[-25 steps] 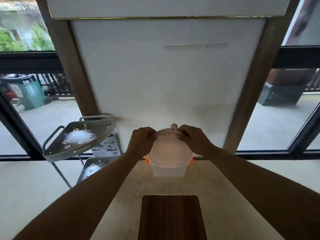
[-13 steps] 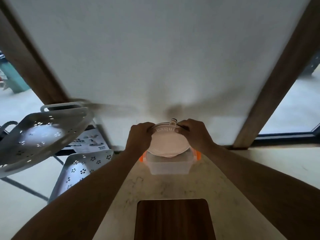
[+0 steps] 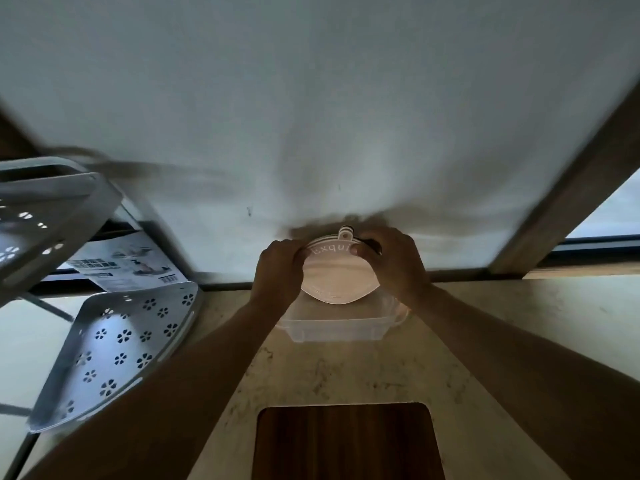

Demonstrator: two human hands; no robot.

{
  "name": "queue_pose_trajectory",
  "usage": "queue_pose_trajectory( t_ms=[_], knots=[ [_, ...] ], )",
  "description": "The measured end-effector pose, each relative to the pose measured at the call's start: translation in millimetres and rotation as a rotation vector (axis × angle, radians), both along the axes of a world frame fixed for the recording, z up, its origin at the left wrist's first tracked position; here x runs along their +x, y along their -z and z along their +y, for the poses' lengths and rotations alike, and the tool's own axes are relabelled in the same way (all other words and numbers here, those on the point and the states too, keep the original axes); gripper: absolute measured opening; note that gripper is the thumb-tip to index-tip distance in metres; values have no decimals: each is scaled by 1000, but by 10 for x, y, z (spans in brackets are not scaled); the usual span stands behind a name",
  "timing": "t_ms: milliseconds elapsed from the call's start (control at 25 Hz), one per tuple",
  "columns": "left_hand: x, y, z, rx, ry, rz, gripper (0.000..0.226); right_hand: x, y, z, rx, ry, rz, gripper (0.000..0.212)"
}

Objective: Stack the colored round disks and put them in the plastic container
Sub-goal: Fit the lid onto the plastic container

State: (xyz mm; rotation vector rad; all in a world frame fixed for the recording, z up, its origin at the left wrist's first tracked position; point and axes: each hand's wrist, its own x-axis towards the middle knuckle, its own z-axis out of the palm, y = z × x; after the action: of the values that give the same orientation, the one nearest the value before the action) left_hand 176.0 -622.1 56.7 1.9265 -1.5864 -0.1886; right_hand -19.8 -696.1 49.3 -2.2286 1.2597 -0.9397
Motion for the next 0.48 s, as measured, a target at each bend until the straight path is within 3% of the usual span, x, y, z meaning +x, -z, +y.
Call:
queue_pose_trajectory(
  t_ms=[320, 480],
  knots=[
    [-19, 157, -10, -94, 23, -10, 17, 18, 152, -33, -52, 76, -77, 22],
    [-28, 162, -22, -109, 16, -89, 18, 12, 169, -22, -90, 68, 28, 25]
  ],
)
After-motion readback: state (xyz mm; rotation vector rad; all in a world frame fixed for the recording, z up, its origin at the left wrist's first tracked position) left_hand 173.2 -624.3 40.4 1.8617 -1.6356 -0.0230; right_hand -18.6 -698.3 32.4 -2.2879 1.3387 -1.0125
